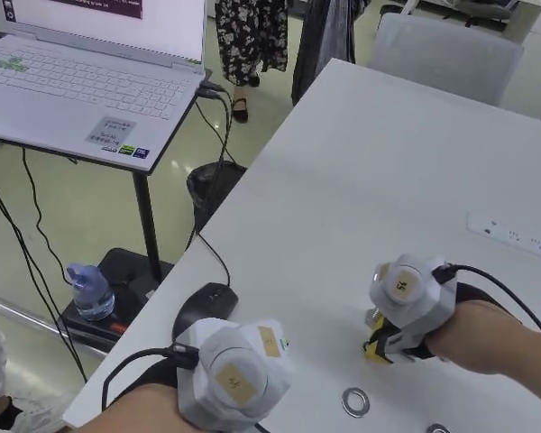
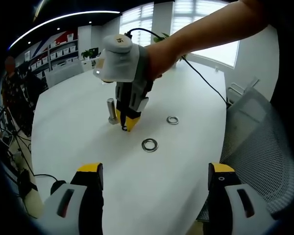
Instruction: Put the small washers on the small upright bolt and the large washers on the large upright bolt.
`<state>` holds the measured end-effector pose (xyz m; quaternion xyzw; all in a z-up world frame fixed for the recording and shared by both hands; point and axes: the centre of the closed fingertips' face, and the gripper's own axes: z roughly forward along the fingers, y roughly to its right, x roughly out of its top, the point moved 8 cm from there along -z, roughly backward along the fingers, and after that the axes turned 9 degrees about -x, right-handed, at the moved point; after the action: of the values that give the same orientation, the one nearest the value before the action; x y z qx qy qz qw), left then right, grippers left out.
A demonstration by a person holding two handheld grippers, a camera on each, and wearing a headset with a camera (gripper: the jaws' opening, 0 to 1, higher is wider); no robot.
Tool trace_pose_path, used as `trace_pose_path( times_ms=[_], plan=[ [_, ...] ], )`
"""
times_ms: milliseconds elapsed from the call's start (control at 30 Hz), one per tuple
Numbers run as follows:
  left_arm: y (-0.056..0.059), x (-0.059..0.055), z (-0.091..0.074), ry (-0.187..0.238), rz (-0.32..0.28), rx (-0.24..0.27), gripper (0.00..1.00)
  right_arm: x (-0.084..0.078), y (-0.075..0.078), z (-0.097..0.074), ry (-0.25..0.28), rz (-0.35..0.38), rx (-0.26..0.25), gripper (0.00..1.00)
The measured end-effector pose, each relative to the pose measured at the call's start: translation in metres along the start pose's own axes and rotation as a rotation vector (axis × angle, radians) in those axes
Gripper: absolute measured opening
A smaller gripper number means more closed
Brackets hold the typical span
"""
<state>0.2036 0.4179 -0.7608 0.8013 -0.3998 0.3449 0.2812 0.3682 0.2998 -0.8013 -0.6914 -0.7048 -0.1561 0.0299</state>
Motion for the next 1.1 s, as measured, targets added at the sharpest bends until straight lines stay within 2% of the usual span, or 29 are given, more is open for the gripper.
trace_pose_path(
  times_ms=[333, 567, 733, 967, 1100],
  plan=[
    [0.001, -0.001, -0.003, -0.009, -0.002, 0.011, 0.87, -0.004, 0.001, -0.006, -0.003, 0.025, -0.007, 0.13],
    [0.001, 0.001, -0.007, -0.005, 0.001, 0.020, 0.88, -0.009, 0.000, -0.027, 0.005, 0.045, -0.010, 0.13],
    [0.000, 0.003, -0.009, 0.015, -0.013, 0.028, 0.88, -0.018, -0.002, -0.044, 0.004, 0.074, -0.012, 0.13],
    [0.002, 0.006, -0.011, 0.008, 0.003, 0.029, 0.89, -0.027, -0.006, -0.067, 0.005, 0.088, -0.007, 0.13],
    [0.003, 0.008, -0.010, 0.002, 0.004, 0.027, 0.89, -0.038, -0.005, -0.076, 0.000, 0.110, -0.009, 0.13]
  ],
)
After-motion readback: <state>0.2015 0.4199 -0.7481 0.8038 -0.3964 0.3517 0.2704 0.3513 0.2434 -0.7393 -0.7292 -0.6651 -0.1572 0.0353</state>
